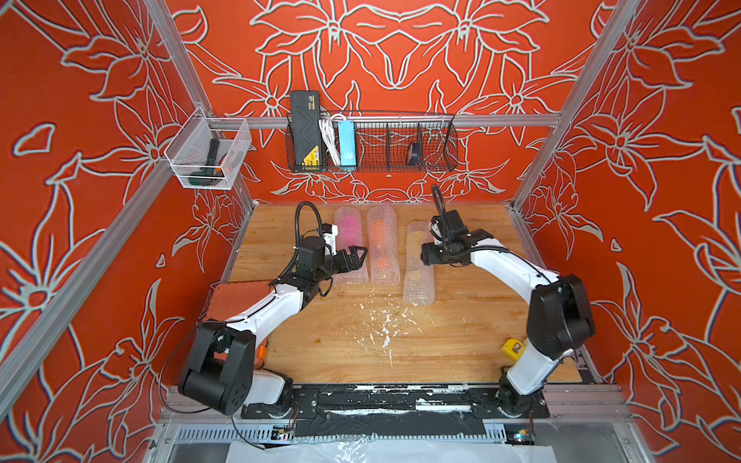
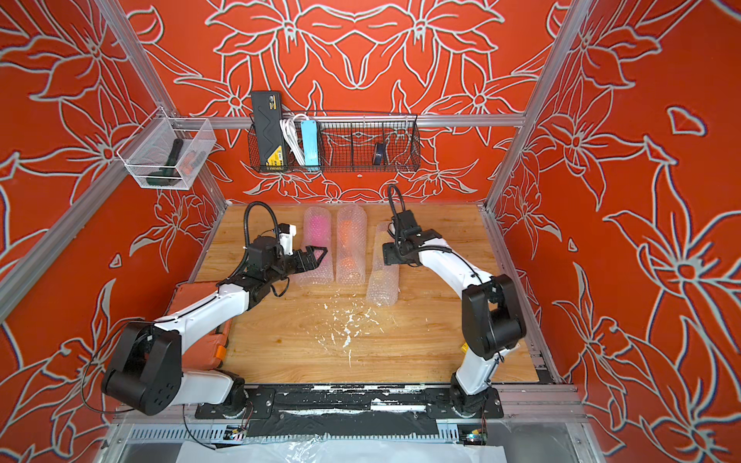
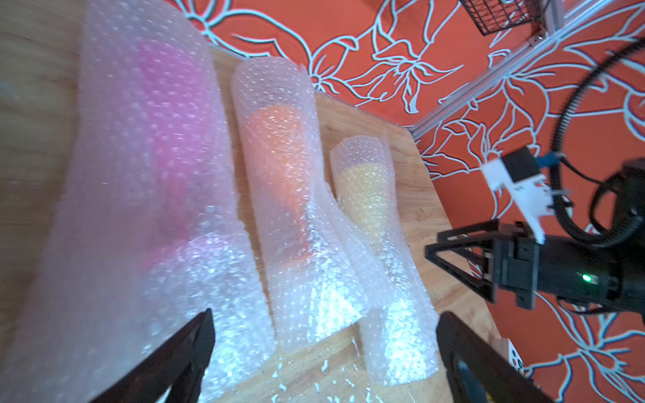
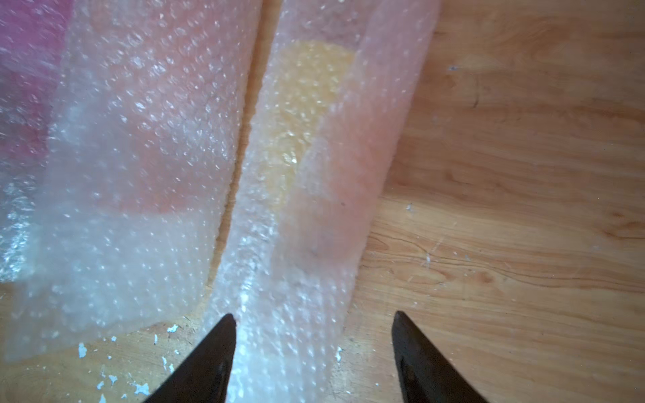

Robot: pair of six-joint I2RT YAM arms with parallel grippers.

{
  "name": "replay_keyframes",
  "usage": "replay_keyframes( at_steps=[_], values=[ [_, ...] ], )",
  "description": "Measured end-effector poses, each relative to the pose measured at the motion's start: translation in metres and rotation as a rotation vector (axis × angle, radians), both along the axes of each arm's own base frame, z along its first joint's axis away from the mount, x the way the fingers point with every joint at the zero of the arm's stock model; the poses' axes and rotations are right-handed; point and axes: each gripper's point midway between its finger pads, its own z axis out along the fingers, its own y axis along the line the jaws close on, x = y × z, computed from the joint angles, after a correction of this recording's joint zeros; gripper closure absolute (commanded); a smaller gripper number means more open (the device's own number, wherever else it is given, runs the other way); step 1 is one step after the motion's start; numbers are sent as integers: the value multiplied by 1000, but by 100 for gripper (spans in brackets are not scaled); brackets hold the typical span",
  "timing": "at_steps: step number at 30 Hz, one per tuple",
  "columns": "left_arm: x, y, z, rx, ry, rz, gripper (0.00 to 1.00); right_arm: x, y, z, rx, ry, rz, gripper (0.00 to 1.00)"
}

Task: Unpack wine glasses from bubble wrap
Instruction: Unwrap the bubble wrap at the center of the board.

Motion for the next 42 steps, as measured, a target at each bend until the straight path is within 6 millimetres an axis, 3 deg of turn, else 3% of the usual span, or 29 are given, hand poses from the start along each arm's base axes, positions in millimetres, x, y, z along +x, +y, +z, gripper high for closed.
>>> replay_keyframes(
  at_steps=[4,10,17,31,35,38,42],
  values=[
    [-3,-13,0,-6,7,-36,2,2,12,-2,-103,14,44,33],
    [-4,-17,-11,-6,39,-48,2,7,17,-1,-223,16,78,39],
    [-3,-18,-14,-4,46,-50,2,1,14,-22,-302,76,101,41],
    [-5,-19,-14,-9,49,-59,2,9,6,-18,-389,51,94,75],
    [-7,-24,-13,-20,54,-76,4,11,-1,-20,-388,51,78,90],
    [-10,-36,-7,-28,50,-105,6,8,-10,-25,-380,63,60,99],
    [-10,-65,8,-37,32,-167,11,7,-20,-24,-330,60,31,100]
  ],
)
